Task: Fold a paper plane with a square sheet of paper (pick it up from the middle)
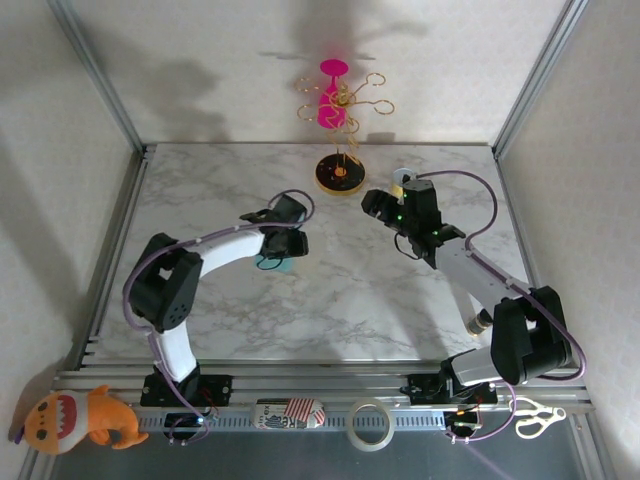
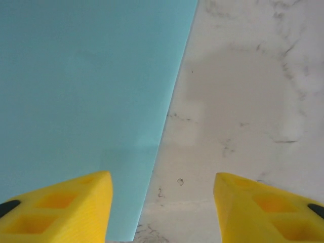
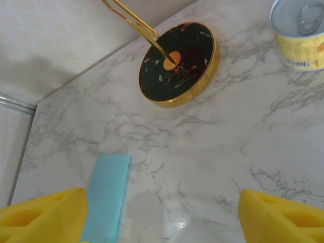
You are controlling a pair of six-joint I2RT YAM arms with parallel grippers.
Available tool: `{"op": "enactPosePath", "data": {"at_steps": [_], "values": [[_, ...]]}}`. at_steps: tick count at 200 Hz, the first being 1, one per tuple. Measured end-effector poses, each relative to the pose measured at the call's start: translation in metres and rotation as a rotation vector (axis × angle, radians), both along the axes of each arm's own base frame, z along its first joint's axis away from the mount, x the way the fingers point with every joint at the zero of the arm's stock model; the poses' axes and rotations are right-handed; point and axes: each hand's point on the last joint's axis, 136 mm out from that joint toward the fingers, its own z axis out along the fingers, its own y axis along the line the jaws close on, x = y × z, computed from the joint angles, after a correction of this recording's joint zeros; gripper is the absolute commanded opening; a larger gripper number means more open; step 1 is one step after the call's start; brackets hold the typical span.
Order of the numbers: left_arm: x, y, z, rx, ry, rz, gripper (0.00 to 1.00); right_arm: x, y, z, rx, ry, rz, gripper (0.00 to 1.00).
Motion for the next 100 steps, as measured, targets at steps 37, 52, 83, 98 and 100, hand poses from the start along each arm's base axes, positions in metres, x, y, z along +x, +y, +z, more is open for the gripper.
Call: {"op": "enactPosePath", "data": {"at_steps": [37, 52, 83, 98, 100], "values": [[0.017, 0.046, 0.054, -0.22, -0.134, 0.167, 0.74, -0.001, 0.033, -0.045, -0.031, 0.119, 0.098, 0.71], [0.02, 0.071, 0.071, -0.267, -0.197, 0.252, 0.98, -0.006, 0.063, -0.059, -0.041, 0.158, 0.169, 0.69], [0.008, 0.118, 0.077, -0.31, -0.253, 0.394, 1.0, -0.028, 0.137, -0.075, -0.045, 0.197, 0.355, 0.63], [0.001, 0.139, 0.072, -0.319, -0.258, 0.46, 1.0, -0.04, 0.169, -0.082, -0.04, 0.211, 0.443, 0.61], [0.0, 0.141, 0.072, -0.32, -0.257, 0.469, 1.0, -0.042, 0.173, -0.083, -0.038, 0.214, 0.455, 0.61]]}}
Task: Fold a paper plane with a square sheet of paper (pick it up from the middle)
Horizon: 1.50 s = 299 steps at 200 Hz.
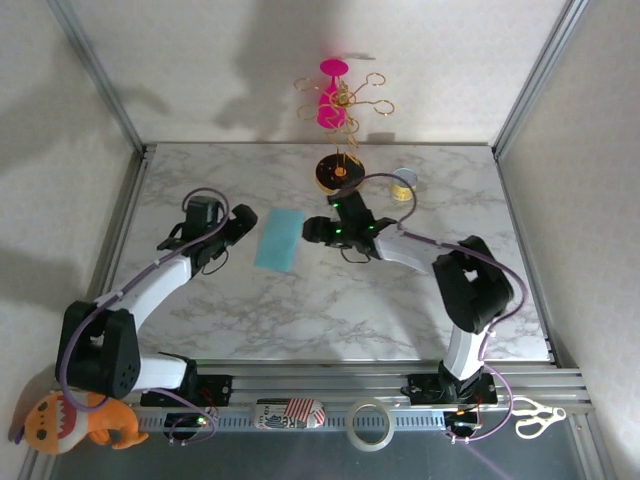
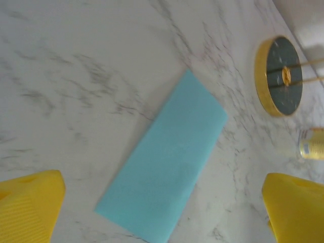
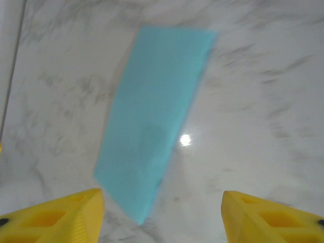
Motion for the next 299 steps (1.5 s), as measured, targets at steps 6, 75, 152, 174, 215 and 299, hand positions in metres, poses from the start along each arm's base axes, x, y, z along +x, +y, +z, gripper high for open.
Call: {"op": "enactPosePath", "data": {"at_steps": [6, 75, 152, 174, 215, 299], "values": [[-0.002, 0.008, -0.001, -0.006, -0.001, 0.024, 1.0, -0.004, 0.011, -0.003, 0.004, 0.006, 0.03, 0.61], [-0.01, 0.038, 0.001, -0.042, -0.023, 0.13, 1.0, -0.018, 0.087, -0.035, 0.008, 0.056, 0.23, 0.58], [-0.007, 0.028, -0.004, -0.082, -0.013, 0.089, 1.0, -0.025, 0.076, -0.066, -0.097, 0.043, 0.318, 0.58], [-0.007, 0.025, -0.007, -0.097, -0.003, 0.073, 1.0, -0.034, 0.059, -0.069, -0.131, 0.014, 0.368, 0.57], [-0.007, 0.016, -0.009, -0.129, -0.006, 0.034, 1.0, -0.047, 0.008, -0.072, -0.188, 0.01, 0.419, 0.56], [-0.014, -0.047, -0.02, -0.189, 0.028, -0.147, 1.0, -0.017, -0.017, -0.013, -0.103, 0.021, 0.161, 0.57]]}}
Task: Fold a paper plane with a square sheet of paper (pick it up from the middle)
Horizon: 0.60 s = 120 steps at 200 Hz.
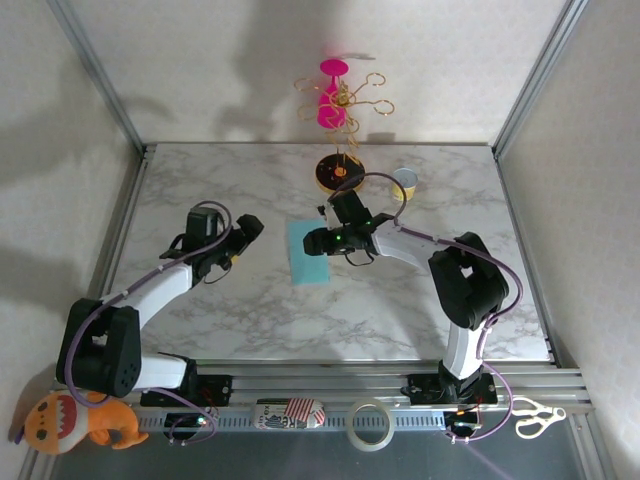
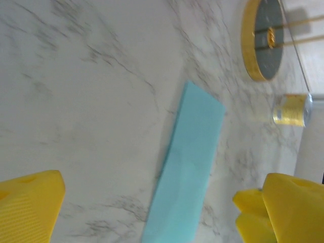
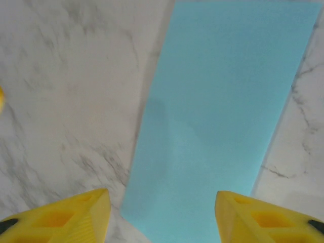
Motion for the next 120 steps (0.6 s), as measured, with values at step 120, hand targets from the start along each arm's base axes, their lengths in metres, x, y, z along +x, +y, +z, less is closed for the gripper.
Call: {"op": "enactPosePath", "data": {"at_steps": [120], "values": [[-0.024, -0.069, -0.038, -0.07, 0.106, -0.157, 0.97, 0.011, 0.003, -0.056, -0.011, 0.172, -0.157, 0.51]]}}
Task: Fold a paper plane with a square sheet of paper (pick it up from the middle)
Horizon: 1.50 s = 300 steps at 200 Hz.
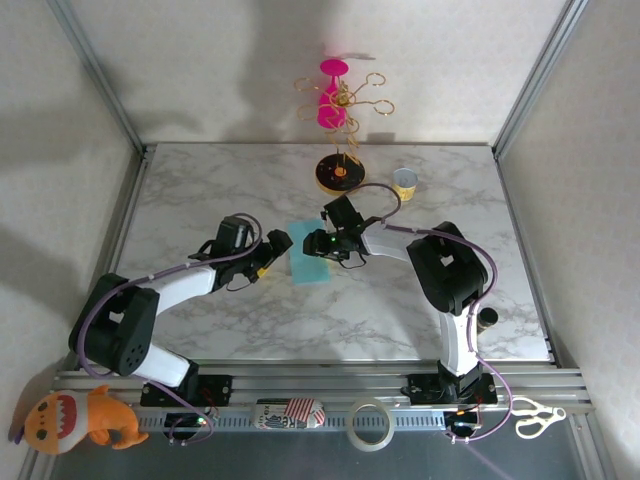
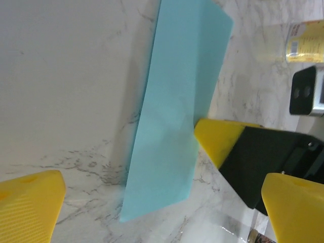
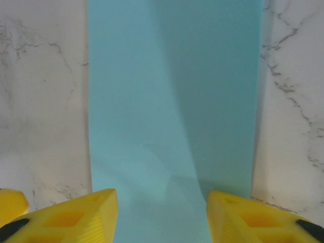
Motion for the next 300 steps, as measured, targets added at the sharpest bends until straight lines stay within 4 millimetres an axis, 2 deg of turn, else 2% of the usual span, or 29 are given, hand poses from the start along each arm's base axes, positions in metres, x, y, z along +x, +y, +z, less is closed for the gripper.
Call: {"op": "enactPosePath", "data": {"at_steps": [26, 54, 74, 117, 198, 229, 263, 300], "values": [[-0.006, -0.008, -0.009, -0.004, 0.033, -0.028, 0.88, 0.001, -0.001, 0.0, -0.005, -0.002, -0.007, 0.5], [-0.012, -0.014, -0.018, -0.006, 0.066, -0.05, 0.68, 0.001, -0.001, -0.001, -0.007, -0.001, -0.008, 0.49], [-0.017, -0.019, -0.025, -0.004, 0.087, -0.074, 0.58, 0.001, -0.002, -0.002, -0.013, -0.001, -0.01, 0.47], [-0.021, -0.026, -0.03, 0.015, 0.11, -0.106, 0.47, 0.001, -0.003, -0.003, -0.018, 0.004, -0.013, 0.46], [-0.021, -0.029, -0.043, 0.051, 0.145, -0.13, 0.33, 0.001, -0.003, -0.003, -0.025, 0.012, -0.012, 0.44], [-0.022, -0.029, -0.048, 0.052, 0.157, -0.131, 0.32, 0.001, -0.003, -0.003, -0.025, 0.013, -0.012, 0.44], [-0.02, -0.03, -0.048, 0.057, 0.153, -0.138, 0.27, 0.001, -0.003, -0.003, -0.025, 0.013, -0.012, 0.44], [-0.016, -0.032, -0.046, 0.056, 0.142, -0.143, 0.27, 0.001, -0.003, -0.003, -0.025, 0.013, -0.012, 0.44]]}}
